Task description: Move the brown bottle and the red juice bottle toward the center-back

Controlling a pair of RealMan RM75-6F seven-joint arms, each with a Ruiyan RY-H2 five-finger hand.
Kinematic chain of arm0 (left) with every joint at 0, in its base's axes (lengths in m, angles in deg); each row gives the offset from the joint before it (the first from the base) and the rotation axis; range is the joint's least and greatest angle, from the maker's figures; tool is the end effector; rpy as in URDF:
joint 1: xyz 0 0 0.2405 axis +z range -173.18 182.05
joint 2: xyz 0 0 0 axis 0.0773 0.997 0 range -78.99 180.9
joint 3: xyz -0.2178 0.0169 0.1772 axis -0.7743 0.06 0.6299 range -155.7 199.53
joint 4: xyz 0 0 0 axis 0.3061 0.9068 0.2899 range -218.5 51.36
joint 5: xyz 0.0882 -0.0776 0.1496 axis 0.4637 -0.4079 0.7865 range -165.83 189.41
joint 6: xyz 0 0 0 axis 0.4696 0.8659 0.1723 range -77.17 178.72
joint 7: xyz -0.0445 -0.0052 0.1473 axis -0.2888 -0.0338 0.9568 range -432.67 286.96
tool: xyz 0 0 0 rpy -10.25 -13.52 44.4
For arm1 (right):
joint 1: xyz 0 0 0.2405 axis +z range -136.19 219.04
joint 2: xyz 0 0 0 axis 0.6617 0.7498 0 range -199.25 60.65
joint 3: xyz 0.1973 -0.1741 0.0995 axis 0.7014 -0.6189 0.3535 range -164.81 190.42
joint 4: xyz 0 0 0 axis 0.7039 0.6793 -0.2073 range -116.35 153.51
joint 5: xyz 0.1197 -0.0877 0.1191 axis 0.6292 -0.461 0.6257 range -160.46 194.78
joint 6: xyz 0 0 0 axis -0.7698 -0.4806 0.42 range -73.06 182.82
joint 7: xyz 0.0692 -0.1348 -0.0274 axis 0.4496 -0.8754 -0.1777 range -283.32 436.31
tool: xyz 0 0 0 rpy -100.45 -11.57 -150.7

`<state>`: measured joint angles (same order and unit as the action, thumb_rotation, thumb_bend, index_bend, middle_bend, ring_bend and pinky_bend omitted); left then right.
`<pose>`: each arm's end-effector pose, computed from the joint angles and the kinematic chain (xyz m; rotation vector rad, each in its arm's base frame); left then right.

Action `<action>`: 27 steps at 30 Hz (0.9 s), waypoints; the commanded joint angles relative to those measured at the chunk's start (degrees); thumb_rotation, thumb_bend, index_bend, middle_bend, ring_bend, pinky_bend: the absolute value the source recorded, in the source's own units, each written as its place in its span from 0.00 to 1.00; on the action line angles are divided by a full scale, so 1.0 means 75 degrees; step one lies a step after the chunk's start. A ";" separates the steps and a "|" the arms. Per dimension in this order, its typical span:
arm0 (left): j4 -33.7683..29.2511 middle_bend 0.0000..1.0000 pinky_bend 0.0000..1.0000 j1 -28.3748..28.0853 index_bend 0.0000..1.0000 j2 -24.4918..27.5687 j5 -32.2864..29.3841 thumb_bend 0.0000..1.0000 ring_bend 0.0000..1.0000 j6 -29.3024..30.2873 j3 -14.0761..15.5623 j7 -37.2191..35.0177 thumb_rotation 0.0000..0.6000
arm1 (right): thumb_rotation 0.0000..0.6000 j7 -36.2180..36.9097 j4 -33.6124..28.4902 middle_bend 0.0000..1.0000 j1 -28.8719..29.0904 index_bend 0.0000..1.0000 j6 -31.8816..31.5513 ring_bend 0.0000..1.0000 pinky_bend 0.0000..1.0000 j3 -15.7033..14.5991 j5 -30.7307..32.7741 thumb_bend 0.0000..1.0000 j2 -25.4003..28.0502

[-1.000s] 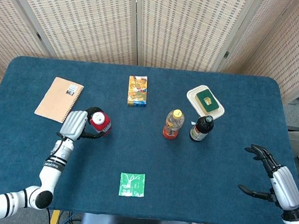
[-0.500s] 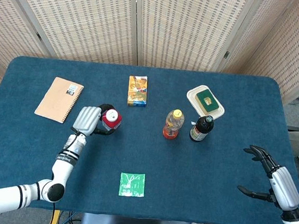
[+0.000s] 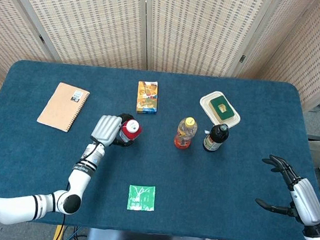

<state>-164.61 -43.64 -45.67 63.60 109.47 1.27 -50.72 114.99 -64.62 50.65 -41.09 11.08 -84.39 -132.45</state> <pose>-0.1138 0.4056 -0.0062 -1.6239 -1.0914 -1.0959 -0.2966 -0.1947 0.2015 1.4871 -1.1323 1.5185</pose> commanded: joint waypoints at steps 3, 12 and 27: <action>0.0146 0.50 0.56 -0.0182 0.49 -0.0132 -0.0157 0.17 0.52 -0.0106 -0.0040 0.0063 1.00 | 1.00 0.0039 0.0014 0.21 0.0003 0.05 0.0012 0.10 0.33 0.0005 0.0024 0.04 0.0003; 0.0371 0.50 0.56 -0.0460 0.49 -0.0335 -0.0370 0.17 0.52 -0.0195 -0.0157 0.0045 1.00 | 1.00 0.0138 0.0036 0.21 0.0016 0.05 0.0045 0.10 0.33 0.0012 0.0065 0.03 0.0019; 0.1069 0.50 0.57 -0.0754 0.49 -0.0733 -0.0665 0.17 0.52 -0.0412 -0.0136 -0.0034 1.00 | 1.00 0.0261 0.0057 0.21 0.0017 0.05 0.0047 0.10 0.33 0.0015 0.0081 0.03 0.0041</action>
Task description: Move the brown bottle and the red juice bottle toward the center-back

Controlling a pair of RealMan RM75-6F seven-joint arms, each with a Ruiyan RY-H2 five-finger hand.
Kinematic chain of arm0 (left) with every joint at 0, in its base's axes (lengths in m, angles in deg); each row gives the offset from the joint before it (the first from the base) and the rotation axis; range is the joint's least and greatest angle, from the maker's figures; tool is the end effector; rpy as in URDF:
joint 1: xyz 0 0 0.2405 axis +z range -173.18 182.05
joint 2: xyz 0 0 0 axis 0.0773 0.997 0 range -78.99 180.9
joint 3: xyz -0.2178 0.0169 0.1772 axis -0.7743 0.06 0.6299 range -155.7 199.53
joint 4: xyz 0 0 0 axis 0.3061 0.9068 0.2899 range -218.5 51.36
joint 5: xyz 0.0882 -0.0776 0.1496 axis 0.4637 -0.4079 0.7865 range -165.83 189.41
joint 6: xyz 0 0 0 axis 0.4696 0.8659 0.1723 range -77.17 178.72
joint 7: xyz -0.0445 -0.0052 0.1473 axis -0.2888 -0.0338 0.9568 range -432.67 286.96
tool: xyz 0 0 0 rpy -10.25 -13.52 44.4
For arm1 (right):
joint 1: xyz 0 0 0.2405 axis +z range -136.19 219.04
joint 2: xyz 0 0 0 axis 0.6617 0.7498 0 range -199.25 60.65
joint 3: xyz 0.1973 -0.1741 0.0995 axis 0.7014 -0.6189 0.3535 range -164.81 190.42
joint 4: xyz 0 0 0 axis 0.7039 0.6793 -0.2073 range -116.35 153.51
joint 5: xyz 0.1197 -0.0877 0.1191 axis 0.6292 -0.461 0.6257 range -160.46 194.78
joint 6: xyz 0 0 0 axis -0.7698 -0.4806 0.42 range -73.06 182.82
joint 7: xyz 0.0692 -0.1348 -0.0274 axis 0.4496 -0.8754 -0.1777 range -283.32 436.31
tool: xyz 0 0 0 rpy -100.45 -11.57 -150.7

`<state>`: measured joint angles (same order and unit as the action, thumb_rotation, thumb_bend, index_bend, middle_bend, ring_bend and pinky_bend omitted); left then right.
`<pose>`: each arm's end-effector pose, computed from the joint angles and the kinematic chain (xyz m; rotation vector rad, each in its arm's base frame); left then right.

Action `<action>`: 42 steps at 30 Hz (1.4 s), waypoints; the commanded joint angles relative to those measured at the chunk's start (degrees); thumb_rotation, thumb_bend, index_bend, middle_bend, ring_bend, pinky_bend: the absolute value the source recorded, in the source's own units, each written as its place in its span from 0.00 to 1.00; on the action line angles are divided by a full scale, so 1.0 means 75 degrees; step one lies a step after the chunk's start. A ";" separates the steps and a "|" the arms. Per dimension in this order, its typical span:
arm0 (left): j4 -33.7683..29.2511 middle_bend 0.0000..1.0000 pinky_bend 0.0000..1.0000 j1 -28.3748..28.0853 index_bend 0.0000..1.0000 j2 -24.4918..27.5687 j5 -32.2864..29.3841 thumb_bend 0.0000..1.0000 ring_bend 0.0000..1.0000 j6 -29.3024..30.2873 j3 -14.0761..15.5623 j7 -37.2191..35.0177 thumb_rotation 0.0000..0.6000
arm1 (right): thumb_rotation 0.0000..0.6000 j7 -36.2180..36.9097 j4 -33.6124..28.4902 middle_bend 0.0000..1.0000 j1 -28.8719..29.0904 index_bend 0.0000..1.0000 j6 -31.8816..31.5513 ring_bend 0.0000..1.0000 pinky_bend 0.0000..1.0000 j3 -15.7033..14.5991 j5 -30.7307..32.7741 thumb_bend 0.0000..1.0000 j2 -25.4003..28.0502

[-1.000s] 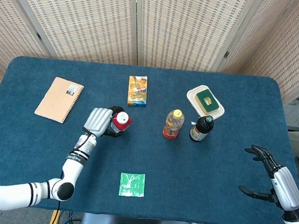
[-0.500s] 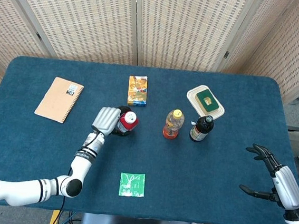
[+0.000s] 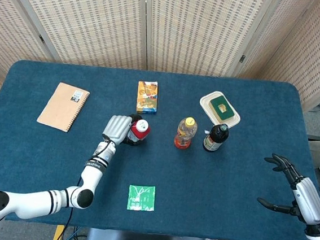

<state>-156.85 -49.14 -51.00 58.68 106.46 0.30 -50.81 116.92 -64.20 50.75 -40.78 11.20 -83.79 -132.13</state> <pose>-0.0942 0.4220 -0.0366 -1.6350 -1.1397 -1.0679 -0.2991 -0.1965 0.2043 1.4726 -1.1548 1.5251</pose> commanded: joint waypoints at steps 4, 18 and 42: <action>0.0135 0.50 0.57 -0.0077 0.49 -0.0068 -0.0034 0.17 0.52 -0.0031 -0.0037 -0.0057 1.00 | 1.00 0.0002 0.0002 0.21 0.0009 0.05 0.0029 0.10 0.33 -0.0012 -0.0008 0.03 -0.0006; 0.0345 0.50 0.57 -0.0189 0.36 -0.0176 -0.0228 0.17 0.52 -0.0145 -0.0022 -0.0023 1.00 | 1.00 0.0049 0.0001 0.21 -0.0003 0.05 0.0006 0.10 0.33 -0.0006 0.0006 0.03 0.0011; 0.0157 0.28 0.57 -0.0072 0.10 -0.0038 -0.0404 0.17 0.42 0.0018 0.0080 0.0115 1.00 | 1.00 0.0026 0.0007 0.21 0.0011 0.05 0.0046 0.10 0.33 -0.0011 -0.0003 0.03 -0.0004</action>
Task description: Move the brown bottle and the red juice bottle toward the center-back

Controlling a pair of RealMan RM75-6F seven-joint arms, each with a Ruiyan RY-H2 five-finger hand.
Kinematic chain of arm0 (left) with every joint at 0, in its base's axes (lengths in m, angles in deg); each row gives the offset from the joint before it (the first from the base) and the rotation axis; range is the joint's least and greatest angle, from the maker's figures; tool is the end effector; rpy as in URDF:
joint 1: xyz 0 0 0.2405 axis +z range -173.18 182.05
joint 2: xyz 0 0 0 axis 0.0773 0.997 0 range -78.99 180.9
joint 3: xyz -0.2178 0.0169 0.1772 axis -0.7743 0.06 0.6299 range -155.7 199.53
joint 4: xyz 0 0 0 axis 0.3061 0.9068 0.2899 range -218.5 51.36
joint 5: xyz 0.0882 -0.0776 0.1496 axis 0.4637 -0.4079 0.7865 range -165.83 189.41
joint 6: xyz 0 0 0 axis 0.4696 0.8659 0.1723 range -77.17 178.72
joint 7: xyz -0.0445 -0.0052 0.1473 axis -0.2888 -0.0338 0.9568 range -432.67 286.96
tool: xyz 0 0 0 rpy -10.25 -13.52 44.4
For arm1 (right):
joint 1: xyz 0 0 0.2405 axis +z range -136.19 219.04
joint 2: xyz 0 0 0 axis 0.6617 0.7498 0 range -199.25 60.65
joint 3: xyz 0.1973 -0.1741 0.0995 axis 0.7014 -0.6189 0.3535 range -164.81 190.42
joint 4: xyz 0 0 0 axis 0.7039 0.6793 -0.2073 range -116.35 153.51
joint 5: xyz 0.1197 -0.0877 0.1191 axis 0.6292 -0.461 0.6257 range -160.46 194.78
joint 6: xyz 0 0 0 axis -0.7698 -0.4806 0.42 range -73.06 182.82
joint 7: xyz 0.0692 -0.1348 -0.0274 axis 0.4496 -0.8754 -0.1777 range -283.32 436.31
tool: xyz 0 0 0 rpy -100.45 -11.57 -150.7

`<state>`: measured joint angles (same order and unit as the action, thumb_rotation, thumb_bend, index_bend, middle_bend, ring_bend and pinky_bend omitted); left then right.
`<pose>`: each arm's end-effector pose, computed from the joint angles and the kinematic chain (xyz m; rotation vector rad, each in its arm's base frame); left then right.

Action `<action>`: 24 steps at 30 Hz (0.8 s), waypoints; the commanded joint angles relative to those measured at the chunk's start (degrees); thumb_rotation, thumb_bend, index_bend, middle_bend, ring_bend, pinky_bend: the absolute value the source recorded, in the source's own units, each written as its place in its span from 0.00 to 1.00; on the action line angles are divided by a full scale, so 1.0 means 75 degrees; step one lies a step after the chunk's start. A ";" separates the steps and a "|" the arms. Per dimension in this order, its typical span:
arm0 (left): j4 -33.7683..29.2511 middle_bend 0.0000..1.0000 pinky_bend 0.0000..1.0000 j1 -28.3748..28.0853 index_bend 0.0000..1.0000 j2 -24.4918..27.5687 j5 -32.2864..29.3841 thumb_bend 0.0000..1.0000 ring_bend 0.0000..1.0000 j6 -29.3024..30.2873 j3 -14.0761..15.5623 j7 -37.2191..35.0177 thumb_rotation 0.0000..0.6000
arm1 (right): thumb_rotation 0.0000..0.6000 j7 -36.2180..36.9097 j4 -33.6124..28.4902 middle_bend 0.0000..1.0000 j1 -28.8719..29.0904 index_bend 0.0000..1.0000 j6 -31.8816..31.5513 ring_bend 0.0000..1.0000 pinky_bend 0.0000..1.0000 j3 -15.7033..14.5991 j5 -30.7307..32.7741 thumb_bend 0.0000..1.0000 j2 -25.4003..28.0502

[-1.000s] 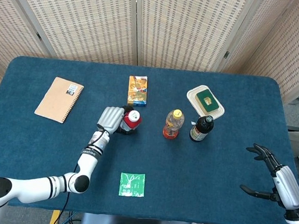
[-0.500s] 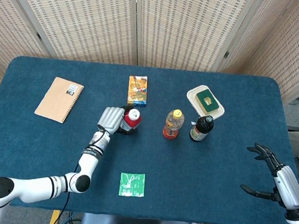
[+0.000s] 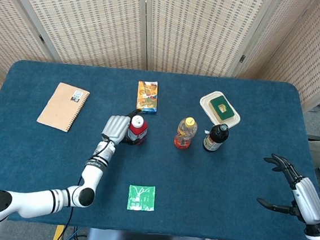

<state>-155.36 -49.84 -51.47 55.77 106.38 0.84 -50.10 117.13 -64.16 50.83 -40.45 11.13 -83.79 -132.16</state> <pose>-0.1005 0.4252 -0.0403 -1.6155 -1.1595 -1.0270 -0.2995 -0.1968 0.2033 1.4744 -1.1632 1.5220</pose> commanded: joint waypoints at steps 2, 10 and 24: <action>-0.0119 0.28 0.57 0.0045 0.09 0.0072 -0.0059 0.17 0.42 0.0051 0.0022 0.0068 1.00 | 1.00 -0.0014 -0.0002 0.21 -0.0001 0.05 -0.0002 0.10 0.33 -0.0004 -0.0009 0.03 -0.0002; -0.0404 0.23 0.57 0.0097 0.05 0.0227 -0.0215 0.17 0.41 0.0170 -0.0029 0.0166 1.00 | 1.00 -0.0053 -0.0026 0.21 -0.0014 0.05 -0.0036 0.10 0.33 -0.0008 -0.0033 0.03 0.0001; -0.0923 0.20 0.57 0.0237 0.00 0.0531 -0.0458 0.17 0.39 0.0478 0.0018 0.0447 1.00 | 1.00 -0.0127 -0.0048 0.21 -0.0032 0.05 -0.0091 0.10 0.33 -0.0010 -0.0071 0.04 0.0006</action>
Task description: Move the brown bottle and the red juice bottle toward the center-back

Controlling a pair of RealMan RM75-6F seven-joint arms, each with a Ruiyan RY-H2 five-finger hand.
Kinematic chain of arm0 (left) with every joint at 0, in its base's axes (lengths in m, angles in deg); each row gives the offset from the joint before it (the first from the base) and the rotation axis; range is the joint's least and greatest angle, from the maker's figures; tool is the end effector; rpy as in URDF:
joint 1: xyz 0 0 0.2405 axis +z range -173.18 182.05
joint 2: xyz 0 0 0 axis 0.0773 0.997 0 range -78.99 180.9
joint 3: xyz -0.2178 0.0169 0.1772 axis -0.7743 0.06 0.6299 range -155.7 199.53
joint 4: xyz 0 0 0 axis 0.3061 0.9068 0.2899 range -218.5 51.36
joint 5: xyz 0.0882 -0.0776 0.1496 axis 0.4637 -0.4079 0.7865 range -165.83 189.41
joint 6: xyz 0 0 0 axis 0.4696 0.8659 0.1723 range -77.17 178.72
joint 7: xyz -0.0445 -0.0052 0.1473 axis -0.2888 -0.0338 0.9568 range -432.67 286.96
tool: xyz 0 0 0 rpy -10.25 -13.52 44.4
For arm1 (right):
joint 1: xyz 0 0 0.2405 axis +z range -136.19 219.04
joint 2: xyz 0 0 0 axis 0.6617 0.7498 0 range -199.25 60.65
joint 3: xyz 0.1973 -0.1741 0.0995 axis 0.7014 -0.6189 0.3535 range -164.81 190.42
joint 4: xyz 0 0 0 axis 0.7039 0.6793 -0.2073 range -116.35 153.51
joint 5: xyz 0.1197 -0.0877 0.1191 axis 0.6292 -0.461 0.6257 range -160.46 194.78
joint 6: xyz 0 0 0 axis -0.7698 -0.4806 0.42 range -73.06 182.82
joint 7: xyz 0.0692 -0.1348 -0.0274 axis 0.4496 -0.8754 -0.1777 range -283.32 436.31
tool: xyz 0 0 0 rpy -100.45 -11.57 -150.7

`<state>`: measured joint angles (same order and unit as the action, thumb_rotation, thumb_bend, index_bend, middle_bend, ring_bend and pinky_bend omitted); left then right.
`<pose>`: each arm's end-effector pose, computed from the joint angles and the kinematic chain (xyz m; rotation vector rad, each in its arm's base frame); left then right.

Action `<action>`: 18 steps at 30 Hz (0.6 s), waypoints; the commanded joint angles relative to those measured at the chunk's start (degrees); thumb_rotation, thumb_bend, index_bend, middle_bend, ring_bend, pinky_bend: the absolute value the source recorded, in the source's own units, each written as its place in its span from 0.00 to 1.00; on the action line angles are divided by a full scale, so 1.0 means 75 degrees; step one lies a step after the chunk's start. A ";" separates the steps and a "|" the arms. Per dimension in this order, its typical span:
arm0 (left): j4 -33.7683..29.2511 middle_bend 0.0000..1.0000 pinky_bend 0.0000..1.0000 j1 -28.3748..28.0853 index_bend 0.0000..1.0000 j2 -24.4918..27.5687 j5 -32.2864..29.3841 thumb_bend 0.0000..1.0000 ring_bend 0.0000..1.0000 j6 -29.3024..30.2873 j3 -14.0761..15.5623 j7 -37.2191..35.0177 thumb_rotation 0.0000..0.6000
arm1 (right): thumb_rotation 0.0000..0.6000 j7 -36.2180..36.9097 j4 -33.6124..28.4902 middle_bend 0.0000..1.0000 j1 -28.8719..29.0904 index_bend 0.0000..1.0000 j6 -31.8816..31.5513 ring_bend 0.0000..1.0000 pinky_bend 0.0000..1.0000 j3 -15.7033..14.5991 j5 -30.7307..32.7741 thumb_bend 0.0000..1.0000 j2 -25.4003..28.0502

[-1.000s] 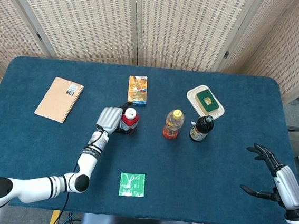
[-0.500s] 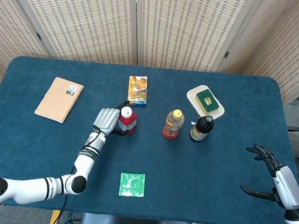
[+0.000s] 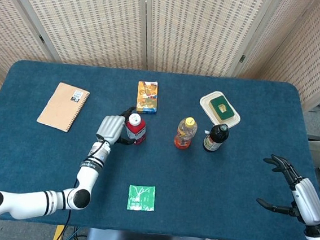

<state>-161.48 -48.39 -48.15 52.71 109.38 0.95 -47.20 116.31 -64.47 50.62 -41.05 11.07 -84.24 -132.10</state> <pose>-0.1073 0.4187 -0.0226 -1.5795 -1.1728 -1.0091 -0.2977 -0.1948 0.2038 1.4802 -1.1479 1.5249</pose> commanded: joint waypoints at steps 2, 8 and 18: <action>-0.0290 0.19 0.57 0.0110 0.00 0.0223 -0.0119 0.17 0.39 0.0165 -0.0011 0.0102 1.00 | 1.00 -0.0047 -0.0015 0.21 -0.0006 0.05 -0.0020 0.10 0.33 -0.0006 -0.0030 0.03 -0.0005; -0.0936 0.18 0.57 0.0330 0.00 0.0703 -0.0228 0.17 0.37 0.0423 0.0024 0.0233 1.00 | 1.00 -0.0124 -0.0008 0.21 0.0012 0.05 0.0037 0.10 0.33 -0.0024 -0.0046 0.03 -0.0042; -0.2107 0.16 0.57 0.1088 0.00 0.1632 0.0634 0.17 0.34 0.0995 0.0646 -0.0012 1.00 | 1.00 -0.0373 -0.0029 0.21 0.0019 0.05 0.0094 0.10 0.33 -0.0068 -0.0107 0.03 -0.0101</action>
<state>-175.59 -41.74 -37.40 55.60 115.46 4.35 -46.73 113.58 -64.67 50.77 -40.36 10.59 -84.99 -132.83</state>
